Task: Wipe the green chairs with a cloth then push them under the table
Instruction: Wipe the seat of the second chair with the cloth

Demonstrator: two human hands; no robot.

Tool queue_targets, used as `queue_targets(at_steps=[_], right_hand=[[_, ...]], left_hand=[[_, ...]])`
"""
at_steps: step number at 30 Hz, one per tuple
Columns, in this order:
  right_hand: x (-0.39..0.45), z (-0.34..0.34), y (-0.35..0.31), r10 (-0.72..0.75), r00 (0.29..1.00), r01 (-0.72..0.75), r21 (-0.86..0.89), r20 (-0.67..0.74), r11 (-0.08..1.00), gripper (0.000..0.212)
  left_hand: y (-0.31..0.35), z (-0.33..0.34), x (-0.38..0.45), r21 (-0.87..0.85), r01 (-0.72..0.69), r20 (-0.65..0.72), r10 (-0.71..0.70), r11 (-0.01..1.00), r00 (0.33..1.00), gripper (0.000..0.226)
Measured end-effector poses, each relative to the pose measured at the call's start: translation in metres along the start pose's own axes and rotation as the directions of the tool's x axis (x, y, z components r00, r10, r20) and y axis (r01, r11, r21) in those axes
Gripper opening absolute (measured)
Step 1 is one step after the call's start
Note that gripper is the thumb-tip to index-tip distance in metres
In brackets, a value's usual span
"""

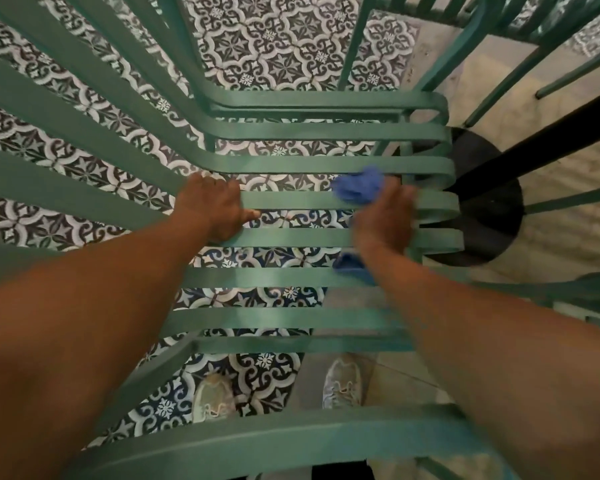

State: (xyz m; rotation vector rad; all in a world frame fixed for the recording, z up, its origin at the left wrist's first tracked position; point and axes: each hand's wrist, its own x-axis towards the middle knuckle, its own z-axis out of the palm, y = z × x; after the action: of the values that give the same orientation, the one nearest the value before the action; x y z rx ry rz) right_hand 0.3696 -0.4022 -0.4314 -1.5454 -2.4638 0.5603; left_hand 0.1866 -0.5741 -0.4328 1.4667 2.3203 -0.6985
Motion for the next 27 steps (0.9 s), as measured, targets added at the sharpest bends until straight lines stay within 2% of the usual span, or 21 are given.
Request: queue_targets(at_steps=[1,3,5,7,9,12,15,17,18,20,22,23,27], right_hand=[[-0.009,0.02,-0.031,-0.127,0.991,0.125,0.029,0.045,0.992,0.03],[-0.024,0.056,-0.095,-0.384,0.91,0.386,0.023,0.158,0.922,0.031],[-0.021,0.069,-0.136,-0.511,0.832,0.515,0.041,0.214,0.856,0.036],[-0.001,0.066,-0.136,-0.56,0.8,0.567,0.033,0.213,0.823,0.035],[0.027,0.056,-0.104,-0.544,0.821,0.548,0.027,0.173,0.836,0.032],[0.073,0.024,-0.035,-0.295,0.954,0.295,0.005,0.06,0.955,0.033],[0.096,-0.018,0.02,-0.024,0.999,0.019,-0.108,-0.049,0.994,0.046],[0.088,-0.033,0.033,0.07,0.996,-0.075,-0.084,-0.058,0.994,0.048],[0.073,-0.035,0.032,0.069,0.996,-0.071,-0.046,-0.048,0.996,0.049],[0.03,-0.033,0.024,-0.064,0.997,0.065,-0.013,0.042,0.998,0.055],[-0.014,-0.025,0.009,-0.216,0.944,0.251,-0.117,0.247,0.961,0.063],[-0.027,-0.022,0.001,-0.24,0.905,0.31,-0.157,0.351,0.938,0.064],[-0.034,-0.049,-0.029,-0.124,0.788,0.302,-0.203,0.603,0.931,0.047]], left_hand=[[0.001,0.001,0.001,0.002,-0.012,-0.002,0.012,1.0,1.0,0.075],[0.001,0.003,0.001,0.0,-0.021,-0.024,0.021,1.0,0.999,0.06],[0.003,0.006,0.0,0.014,-0.021,-0.078,0.022,1.0,0.997,0.051],[0.0,0.006,0.001,0.023,0.001,-0.068,0.001,1.0,0.998,0.062],[-0.001,0.004,0.002,0.023,0.01,-0.033,-0.009,1.0,0.999,0.084],[-0.002,0.004,0.0,0.017,-0.003,0.037,0.002,1.0,0.999,0.102],[0.001,0.003,-0.002,-0.034,0.075,0.014,-0.075,0.997,0.997,0.082],[0.004,0.001,-0.004,-0.11,0.13,0.04,-0.126,0.985,0.991,0.075],[0.005,-0.001,-0.006,-0.16,0.162,0.062,-0.153,0.974,0.986,0.073],[0.01,-0.007,-0.01,-0.223,0.201,0.069,-0.19,0.954,0.979,0.068],[0.018,-0.016,-0.015,-0.254,0.196,0.072,-0.184,0.947,0.98,0.062],[0.023,-0.019,-0.018,-0.28,0.185,0.079,-0.17,0.942,0.982,0.06],[0.039,-0.041,-0.04,-0.334,0.118,0.101,-0.09,0.935,0.991,0.061]])
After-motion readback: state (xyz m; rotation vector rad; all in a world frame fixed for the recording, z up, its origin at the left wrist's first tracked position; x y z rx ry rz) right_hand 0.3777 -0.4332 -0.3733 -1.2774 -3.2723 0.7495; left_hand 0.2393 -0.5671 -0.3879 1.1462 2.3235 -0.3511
